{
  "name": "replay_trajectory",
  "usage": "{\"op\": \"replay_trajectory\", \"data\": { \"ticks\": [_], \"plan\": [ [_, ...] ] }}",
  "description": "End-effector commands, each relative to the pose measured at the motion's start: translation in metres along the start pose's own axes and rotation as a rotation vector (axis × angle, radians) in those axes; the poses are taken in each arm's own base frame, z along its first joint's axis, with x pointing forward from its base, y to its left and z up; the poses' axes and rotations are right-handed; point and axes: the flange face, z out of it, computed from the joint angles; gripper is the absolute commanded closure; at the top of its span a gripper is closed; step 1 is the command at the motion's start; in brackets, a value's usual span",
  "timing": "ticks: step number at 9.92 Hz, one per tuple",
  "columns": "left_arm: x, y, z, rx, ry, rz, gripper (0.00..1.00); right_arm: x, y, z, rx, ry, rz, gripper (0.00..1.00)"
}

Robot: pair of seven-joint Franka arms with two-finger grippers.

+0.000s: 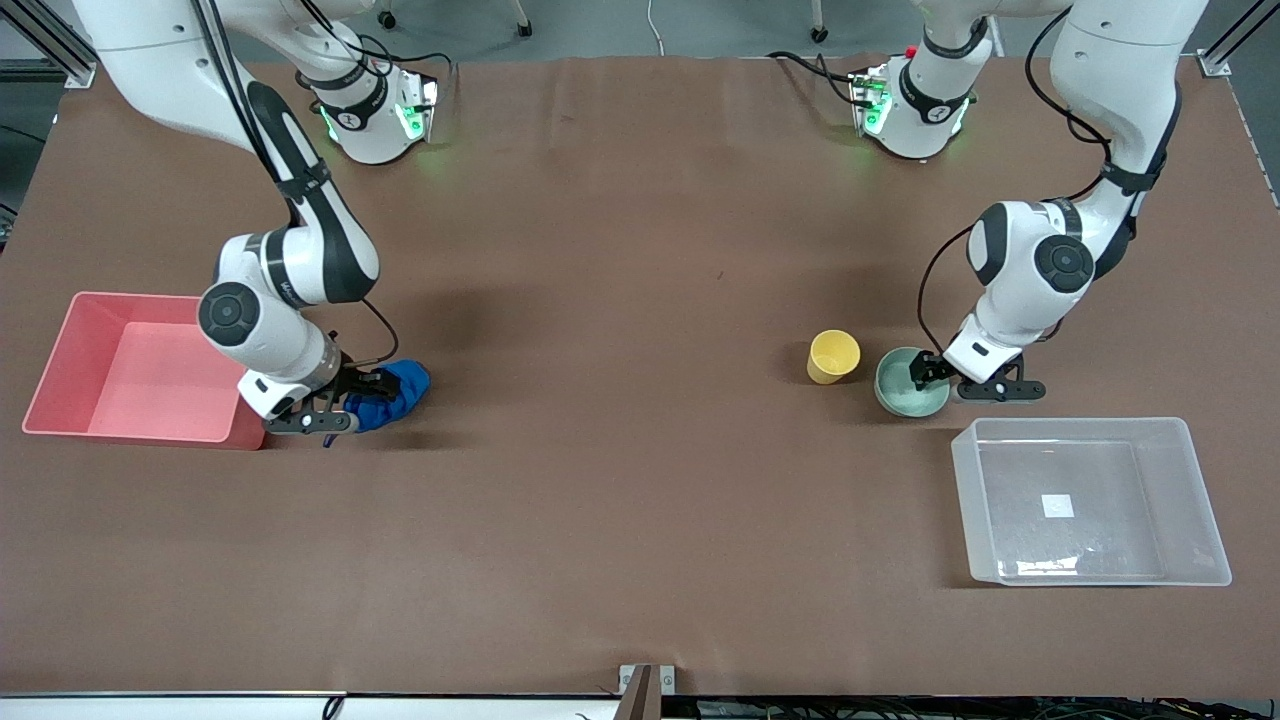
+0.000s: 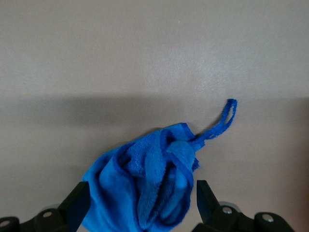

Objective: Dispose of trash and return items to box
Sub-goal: 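Lift the cloth with the right gripper while the left gripper carries the bowl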

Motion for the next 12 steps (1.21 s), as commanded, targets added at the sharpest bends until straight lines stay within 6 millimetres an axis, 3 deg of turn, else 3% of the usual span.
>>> {"op": "replay_trajectory", "data": {
  "ticks": [1, 3, 4, 5, 6, 7, 9, 10, 12],
  "plan": [
    [-0.004, -0.002, 0.009, -0.002, -0.013, -0.003, 1.00, -0.006, 0.000, 0.009, -0.005, 0.006, 0.012, 0.13],
    [-0.005, -0.002, 0.006, -0.003, -0.008, -0.006, 1.00, -0.009, -0.002, 0.018, -0.007, -0.014, 0.010, 0.35],
    [-0.005, -0.001, -0.003, -0.004, 0.001, -0.009, 1.00, -0.010, -0.003, 0.022, -0.007, -0.019, 0.013, 0.52],
    [-0.003, -0.001, -0.024, -0.005, 0.025, -0.007, 1.00, -0.009, 0.000, 0.023, -0.002, -0.019, 0.048, 0.79],
    [0.000, -0.001, -0.044, -0.006, 0.012, -0.002, 1.00, -0.009, -0.002, 0.022, -0.002, -0.018, 0.086, 0.98],
    [0.009, 0.000, -0.073, -0.008, 0.028, 0.001, 1.00, -0.007, -0.008, 0.020, -0.001, -0.012, 0.099, 1.00],
    [0.050, 0.001, -0.120, -0.013, 0.064, -0.005, 1.00, -0.005, -0.009, 0.010, -0.003, -0.025, 0.099, 1.00],
    [0.078, -0.007, -0.140, -0.017, 0.072, -0.024, 1.00, 0.000, -0.006, -0.017, -0.008, -0.059, 0.109, 1.00],
    [0.141, -0.019, -0.157, -0.014, 0.063, -0.027, 1.00, 0.019, 0.012, -0.108, -0.010, -0.108, 0.141, 1.00]
  ]
}}
